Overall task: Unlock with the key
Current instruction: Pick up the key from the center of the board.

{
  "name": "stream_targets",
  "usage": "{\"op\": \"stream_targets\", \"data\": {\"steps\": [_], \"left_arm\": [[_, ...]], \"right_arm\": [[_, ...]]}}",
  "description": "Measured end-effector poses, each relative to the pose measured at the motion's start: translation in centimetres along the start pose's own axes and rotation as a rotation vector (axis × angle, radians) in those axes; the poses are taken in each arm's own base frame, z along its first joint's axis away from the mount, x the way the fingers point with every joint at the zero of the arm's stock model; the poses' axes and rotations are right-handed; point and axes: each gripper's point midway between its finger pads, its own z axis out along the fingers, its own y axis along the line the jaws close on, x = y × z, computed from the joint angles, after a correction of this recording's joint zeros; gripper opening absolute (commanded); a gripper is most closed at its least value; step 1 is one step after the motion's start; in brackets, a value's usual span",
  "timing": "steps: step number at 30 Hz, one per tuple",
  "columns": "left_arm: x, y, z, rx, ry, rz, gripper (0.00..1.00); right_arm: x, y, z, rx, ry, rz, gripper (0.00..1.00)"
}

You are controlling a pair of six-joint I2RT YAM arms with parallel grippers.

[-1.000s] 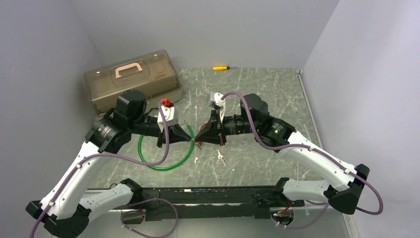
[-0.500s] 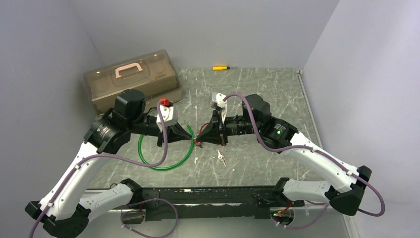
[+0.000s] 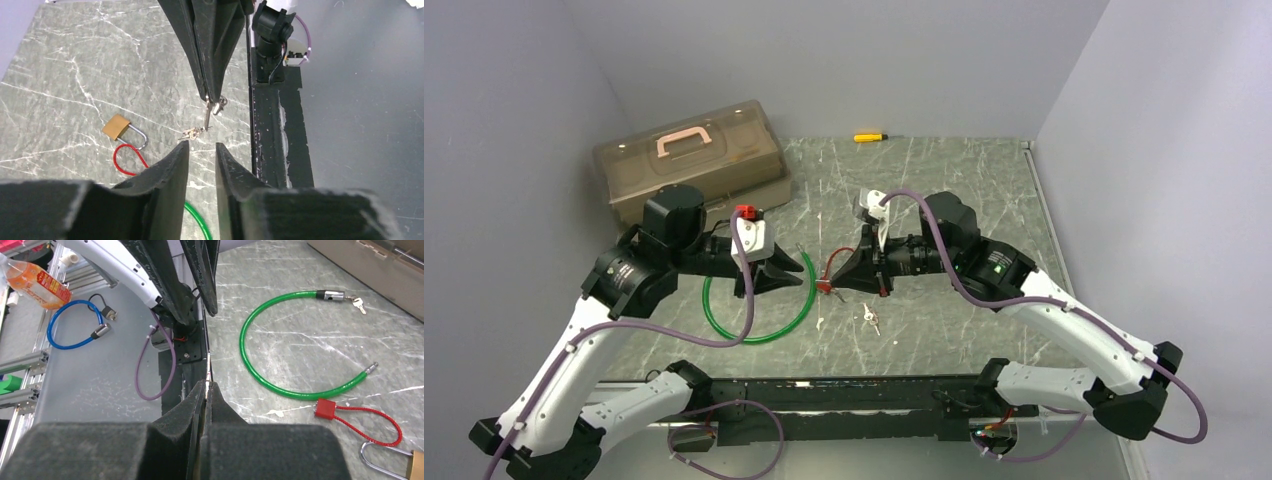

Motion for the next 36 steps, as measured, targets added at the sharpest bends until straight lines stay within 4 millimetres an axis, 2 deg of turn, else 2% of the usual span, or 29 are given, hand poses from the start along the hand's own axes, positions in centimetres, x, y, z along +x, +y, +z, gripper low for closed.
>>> {"op": "stream_targets", "data": {"steps": [6,11,17,20,28,32,36], "left_arm": [[0.0,-0.4,-0.2,0.011,-0.004,0.007,0.56],[0.8,-0.5,0.2,0.022,0.007,-0.017,0.6],[1.5,-0.6,0.6,0.041,0.006,-0.031,0.57],[1.7,-0.7,0.7,0.049,0.003,-0.031,0.55],[1.5,-1.0,0.7,0.068,-0.01,-0.022,0.5],[1.4,-1.1,0.7,0.069,-0.013,-0.018,0.49],[1.2,-1.2,0.5,0.066,-0.02,-0.006,0.48]], "right_arm": [[-0.3,0.3,-0.7,0.008,-0.01,-0.006,0.0],[-0.3,0.3,-0.7,0.007,-0.011,-0.007,0.0],[-0.7,0.5,-0.7,-0.001,-0.025,-0.01,0.0],[-1.5,0.7,-0.8,-0.014,-0.056,-0.011,0.0],[-3.9,0.2,-2.5,-0.057,-0.173,0.03,0.0],[-4.3,-0.2,-3.1,-0.096,-0.203,0.077,0.0],[-4.6,0.3,-3.4,-0.154,-0.21,0.101,0.0]]}}
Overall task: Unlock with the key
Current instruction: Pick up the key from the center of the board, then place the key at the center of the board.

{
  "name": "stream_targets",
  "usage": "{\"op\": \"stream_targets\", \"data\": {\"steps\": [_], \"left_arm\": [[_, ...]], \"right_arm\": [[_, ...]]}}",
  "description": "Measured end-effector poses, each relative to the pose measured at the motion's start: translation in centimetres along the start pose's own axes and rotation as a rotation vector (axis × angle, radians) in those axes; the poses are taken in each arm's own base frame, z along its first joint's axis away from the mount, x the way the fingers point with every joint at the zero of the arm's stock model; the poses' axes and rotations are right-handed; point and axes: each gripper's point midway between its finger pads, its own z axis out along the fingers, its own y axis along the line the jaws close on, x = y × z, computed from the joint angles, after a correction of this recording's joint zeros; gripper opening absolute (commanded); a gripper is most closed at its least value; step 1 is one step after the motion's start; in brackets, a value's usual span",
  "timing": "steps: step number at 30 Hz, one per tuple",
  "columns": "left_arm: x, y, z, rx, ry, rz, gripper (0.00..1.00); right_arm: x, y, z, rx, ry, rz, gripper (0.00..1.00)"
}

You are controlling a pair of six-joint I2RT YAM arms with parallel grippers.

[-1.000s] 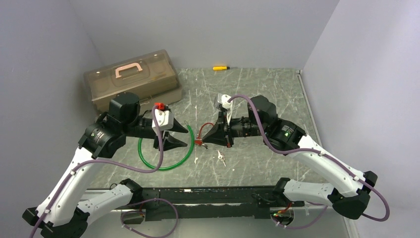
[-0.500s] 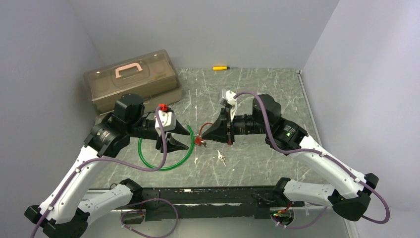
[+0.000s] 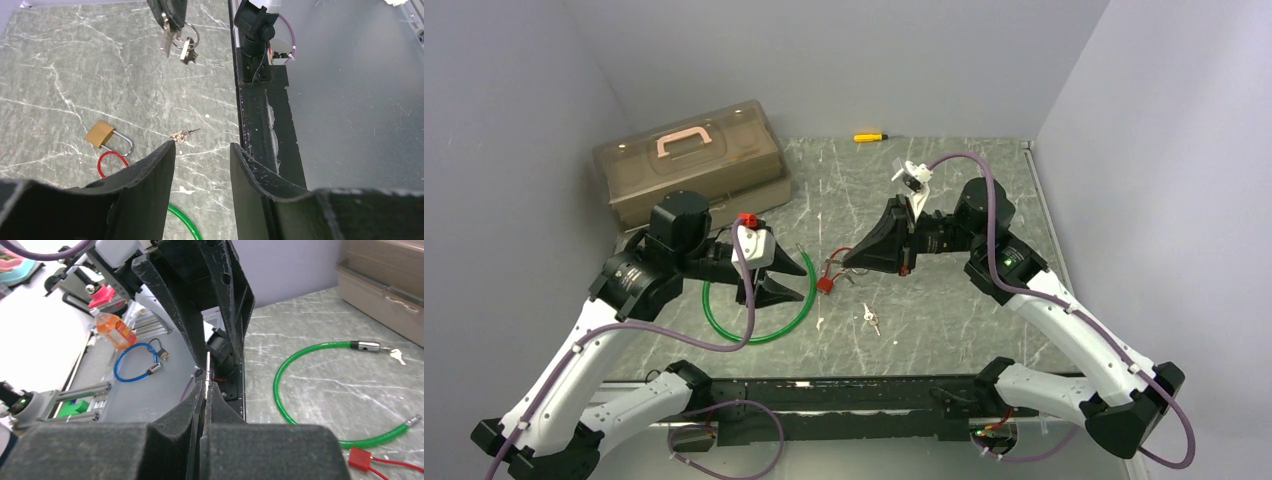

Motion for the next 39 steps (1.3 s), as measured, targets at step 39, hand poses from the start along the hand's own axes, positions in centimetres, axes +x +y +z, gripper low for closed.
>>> {"op": "stream_targets", "data": {"steps": [39], "left_arm": [[-1.9,-0.4,-0.6,-0.013,-0.061,0.07,0.37]], "right_arm": [[2.1,-1.1,0.0,-0.051,0.078,-0.112,0.0]]}}
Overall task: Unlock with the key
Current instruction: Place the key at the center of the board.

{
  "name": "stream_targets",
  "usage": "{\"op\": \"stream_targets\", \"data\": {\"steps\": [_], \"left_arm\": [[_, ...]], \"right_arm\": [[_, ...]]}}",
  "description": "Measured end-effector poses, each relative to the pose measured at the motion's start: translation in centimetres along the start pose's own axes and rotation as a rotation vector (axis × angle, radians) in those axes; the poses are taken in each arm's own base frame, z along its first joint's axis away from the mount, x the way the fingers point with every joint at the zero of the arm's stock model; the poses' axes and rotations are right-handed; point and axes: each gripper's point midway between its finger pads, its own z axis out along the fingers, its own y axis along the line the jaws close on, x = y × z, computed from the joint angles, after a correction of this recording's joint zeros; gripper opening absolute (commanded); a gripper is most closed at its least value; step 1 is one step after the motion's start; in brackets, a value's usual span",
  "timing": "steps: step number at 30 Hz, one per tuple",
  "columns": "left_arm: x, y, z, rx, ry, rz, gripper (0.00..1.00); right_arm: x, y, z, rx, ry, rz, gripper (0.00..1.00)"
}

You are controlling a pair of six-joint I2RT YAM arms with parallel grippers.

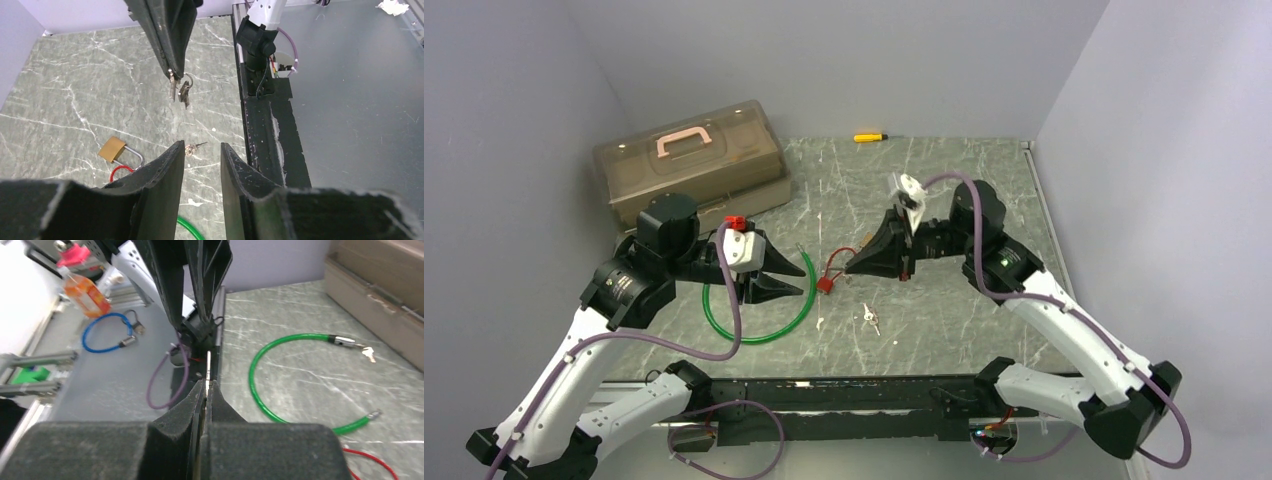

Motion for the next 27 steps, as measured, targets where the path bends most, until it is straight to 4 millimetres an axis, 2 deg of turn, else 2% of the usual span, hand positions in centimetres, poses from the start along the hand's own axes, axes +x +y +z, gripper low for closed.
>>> {"op": "stream_targets", "data": {"steps": [4,9,20,27], "left_arm": [[-0.1,-0.2,0.0,0.007,-0.005,-0.015,0.37],[-0.2,-0.1,0.0,0.007,-0.013,-0.033,0.39],[0.5,0.4,0.1,-0.013,-0.013,-0.076,0.53],[0.7,0.2,-0.1,-0.024,-0.019,-0.105,0.56]], "right_arm": [[0.9,0.3,-0.9,0.039,-0.024,-0.119,0.0],[-0.5,0.4,-1.0,0.04,-0.039,-0.231,0.0],[-0.3,-0.1,-0.8,0.041,-0.018,-0.263,0.0],[-0.1,-0.6,-0.7,0.041,-0.008,-0.298,0.0]]}}
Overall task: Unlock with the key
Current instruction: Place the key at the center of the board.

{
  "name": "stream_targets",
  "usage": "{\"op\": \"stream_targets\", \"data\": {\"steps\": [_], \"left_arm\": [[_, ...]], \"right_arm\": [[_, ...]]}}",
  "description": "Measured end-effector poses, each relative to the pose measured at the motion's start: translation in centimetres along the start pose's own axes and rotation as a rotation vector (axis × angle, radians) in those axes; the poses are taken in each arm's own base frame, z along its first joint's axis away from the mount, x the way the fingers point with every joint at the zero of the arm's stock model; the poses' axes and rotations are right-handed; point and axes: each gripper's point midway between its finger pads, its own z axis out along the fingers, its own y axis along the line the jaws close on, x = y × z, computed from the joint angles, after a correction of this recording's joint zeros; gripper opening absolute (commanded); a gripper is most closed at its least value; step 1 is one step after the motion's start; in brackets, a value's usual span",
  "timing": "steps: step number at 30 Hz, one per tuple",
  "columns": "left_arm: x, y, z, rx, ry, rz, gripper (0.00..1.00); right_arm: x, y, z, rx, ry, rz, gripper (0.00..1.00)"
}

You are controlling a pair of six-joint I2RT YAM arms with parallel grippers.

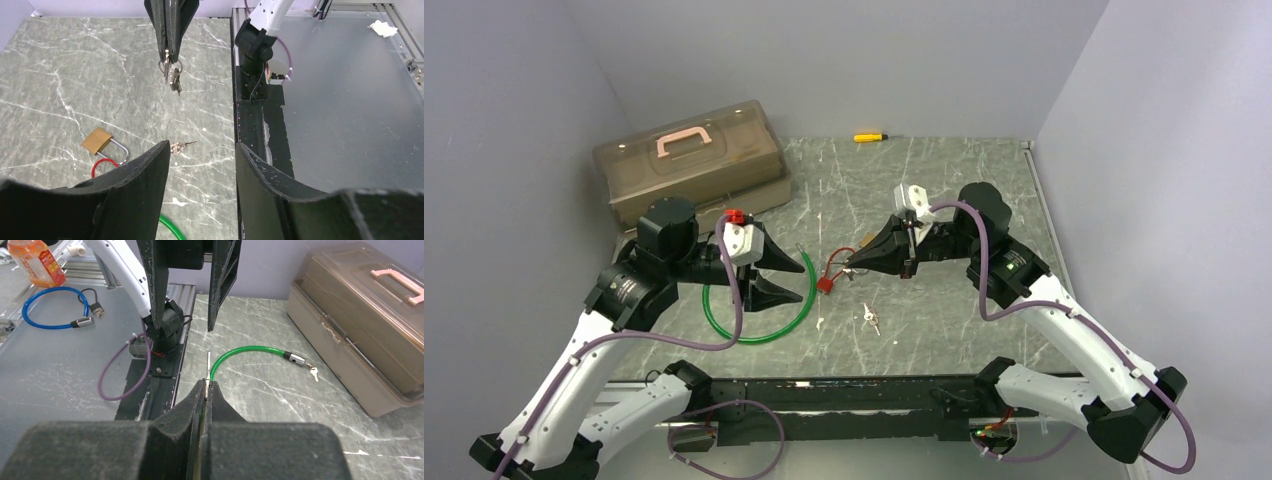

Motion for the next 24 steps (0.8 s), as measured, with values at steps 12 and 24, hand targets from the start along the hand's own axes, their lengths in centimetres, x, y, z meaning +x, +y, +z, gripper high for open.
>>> {"op": "stream_targets", "data": {"steps": [12,24], "left_arm": [[0.0,0.2,-0.2,-0.02,-0.01,-0.019,0.58],[-0.2,0.4,-0.3,-0.034,-0.018,-0.021,0.58]], "right_arm": [[0.5,-0.2,0.3,-0.008,0.013,-0.016,0.0],[1.6,1.5,0.1,-0.083,0.044,0.048,0.0]]}}
